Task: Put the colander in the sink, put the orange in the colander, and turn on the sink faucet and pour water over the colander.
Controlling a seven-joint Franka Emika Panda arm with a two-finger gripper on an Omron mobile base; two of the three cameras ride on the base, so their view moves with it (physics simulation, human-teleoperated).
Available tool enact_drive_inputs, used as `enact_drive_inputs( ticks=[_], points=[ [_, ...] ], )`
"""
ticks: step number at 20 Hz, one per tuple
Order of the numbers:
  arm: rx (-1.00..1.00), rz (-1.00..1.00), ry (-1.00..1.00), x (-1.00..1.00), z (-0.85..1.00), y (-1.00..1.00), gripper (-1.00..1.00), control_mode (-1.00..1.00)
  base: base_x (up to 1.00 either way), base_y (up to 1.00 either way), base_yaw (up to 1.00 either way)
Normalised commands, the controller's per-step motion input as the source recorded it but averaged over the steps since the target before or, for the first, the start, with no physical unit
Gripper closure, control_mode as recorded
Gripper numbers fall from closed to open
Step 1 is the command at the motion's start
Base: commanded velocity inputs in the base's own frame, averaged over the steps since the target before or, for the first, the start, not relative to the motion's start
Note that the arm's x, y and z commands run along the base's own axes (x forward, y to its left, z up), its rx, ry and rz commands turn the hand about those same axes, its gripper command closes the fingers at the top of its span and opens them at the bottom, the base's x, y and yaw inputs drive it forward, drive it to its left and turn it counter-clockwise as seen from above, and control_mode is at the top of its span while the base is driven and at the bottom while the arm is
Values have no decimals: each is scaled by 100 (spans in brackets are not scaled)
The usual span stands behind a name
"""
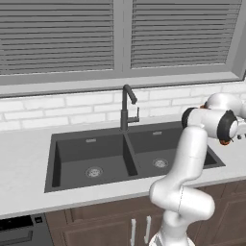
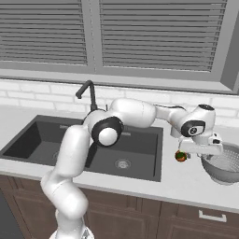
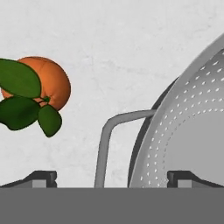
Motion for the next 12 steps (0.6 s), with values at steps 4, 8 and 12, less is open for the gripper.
enact_drive_inputs(
  ticks=[4,8,12],
  points=[
    [-3,0,-1,0,-9,2,100,-100,0,0,0],
    [-1,0,-11,-12,2,13,100,-100,0,0,0],
    [-3,0,-19,-21,18,49,100,-100,0,0,0]
  ],
)
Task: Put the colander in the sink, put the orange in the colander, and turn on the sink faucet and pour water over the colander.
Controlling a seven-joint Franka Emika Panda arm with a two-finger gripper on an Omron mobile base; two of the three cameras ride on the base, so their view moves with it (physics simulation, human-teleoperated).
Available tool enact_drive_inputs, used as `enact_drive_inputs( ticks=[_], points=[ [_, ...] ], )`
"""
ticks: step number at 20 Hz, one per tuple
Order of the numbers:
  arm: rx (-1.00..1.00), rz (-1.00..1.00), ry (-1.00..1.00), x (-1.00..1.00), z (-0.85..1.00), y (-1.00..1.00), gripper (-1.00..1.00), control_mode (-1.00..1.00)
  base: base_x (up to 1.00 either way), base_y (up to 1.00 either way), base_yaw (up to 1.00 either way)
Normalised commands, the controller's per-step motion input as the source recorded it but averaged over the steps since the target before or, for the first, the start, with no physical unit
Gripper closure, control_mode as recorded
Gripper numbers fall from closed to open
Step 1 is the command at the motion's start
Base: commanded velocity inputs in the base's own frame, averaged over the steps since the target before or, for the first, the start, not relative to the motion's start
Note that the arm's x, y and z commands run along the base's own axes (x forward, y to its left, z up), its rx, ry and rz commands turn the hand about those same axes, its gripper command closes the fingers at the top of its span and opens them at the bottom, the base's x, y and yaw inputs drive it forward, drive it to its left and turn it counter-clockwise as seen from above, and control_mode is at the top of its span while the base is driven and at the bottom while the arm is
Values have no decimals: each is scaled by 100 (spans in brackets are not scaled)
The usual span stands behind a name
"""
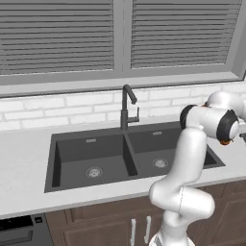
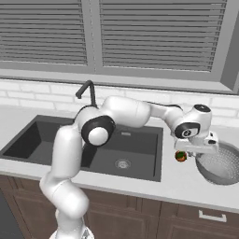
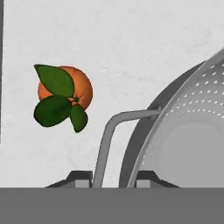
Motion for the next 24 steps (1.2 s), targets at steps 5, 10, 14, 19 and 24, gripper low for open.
enact_drive_inputs(
  ticks=[5,10,14,19,24],
  points=[
    [-9,0,-15,-16,34,86,100,-100,0,0,0],
    [-14,0,-14,-24,45,100,100,-100,0,0,0],
    [-16,-1,-5,-25,47,100,100,-100,0,0,0],
    [-12,-3,0,-21,48,100,100,-100,0,0,0],
    [-4,-5,0,-26,54,100,100,-100,0,0,0]
  ],
)
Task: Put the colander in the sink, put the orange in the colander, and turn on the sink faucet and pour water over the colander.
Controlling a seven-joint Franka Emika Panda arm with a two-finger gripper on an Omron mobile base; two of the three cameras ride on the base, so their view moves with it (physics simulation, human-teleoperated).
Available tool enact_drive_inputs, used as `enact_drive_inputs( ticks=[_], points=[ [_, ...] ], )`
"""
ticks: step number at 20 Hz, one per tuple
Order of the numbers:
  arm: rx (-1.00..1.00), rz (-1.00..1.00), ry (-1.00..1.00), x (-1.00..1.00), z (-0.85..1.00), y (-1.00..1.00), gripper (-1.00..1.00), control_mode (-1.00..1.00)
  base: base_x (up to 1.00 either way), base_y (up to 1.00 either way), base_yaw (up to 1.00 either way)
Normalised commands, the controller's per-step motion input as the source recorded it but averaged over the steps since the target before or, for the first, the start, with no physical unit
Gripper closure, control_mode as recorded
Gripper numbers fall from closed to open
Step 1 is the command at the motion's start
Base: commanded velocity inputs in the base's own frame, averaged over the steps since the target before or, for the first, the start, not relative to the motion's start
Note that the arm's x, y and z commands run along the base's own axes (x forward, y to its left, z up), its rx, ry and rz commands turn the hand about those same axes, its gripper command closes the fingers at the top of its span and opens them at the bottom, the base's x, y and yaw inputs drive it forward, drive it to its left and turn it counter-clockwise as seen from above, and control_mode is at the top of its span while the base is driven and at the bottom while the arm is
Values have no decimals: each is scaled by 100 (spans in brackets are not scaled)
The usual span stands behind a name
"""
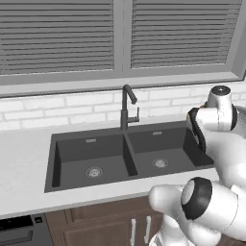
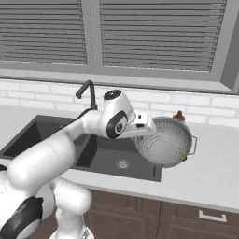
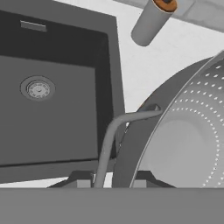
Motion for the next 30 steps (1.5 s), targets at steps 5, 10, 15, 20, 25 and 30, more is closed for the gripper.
enact_drive_inputs(
  ticks=[5,10,15,20,25,30],
  points=[
    [-1,-4,0,-26,55,100,100,-100,0,0,0],
    [-1,-3,3,-25,44,100,100,-100,0,0,0],
    [0,-2,11,-22,16,100,100,-100,0,0,0],
    [0,0,11,-7,1,100,100,-100,0,0,0],
    [-1,0,1,-6,0,100,100,-100,0,0,0],
    [-1,0,0,-6,0,100,100,-100,0,0,0]
  ],
)
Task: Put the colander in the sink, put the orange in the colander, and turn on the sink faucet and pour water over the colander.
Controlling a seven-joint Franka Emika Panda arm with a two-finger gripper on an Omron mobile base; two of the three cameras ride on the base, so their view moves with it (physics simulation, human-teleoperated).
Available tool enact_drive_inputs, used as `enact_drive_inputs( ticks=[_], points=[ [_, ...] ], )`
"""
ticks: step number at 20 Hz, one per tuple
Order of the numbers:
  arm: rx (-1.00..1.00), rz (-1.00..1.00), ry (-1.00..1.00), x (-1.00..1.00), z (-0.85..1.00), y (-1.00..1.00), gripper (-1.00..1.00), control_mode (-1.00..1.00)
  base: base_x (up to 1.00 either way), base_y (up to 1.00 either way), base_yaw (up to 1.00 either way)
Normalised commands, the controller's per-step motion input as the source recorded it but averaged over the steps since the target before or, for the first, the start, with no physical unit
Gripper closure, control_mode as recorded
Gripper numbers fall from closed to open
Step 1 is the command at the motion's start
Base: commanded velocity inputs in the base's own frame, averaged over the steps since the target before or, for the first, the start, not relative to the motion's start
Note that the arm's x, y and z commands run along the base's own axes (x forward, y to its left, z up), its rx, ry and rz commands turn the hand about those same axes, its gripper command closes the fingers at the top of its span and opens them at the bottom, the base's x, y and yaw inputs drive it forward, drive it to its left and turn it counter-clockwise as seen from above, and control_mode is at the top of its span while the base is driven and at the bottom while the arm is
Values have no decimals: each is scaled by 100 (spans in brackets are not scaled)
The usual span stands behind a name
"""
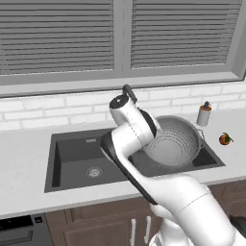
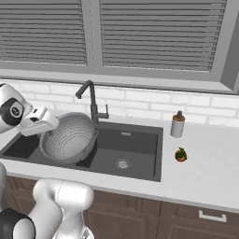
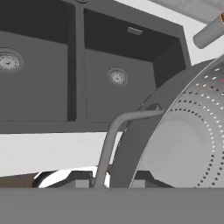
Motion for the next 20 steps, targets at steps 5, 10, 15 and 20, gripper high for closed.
enact_drive_inputs(
  ticks=[5,10,15,20],
  points=[
    [0,0,5,2,-1,100,100,-100,0,0,0],
    [0,0,12,31,-10,95,100,-100,0,0,0],
    [0,0,17,67,-17,76,100,-100,0,0,0],
    [-1,0,16,74,-29,66,100,-100,0,0,0]
  ],
)
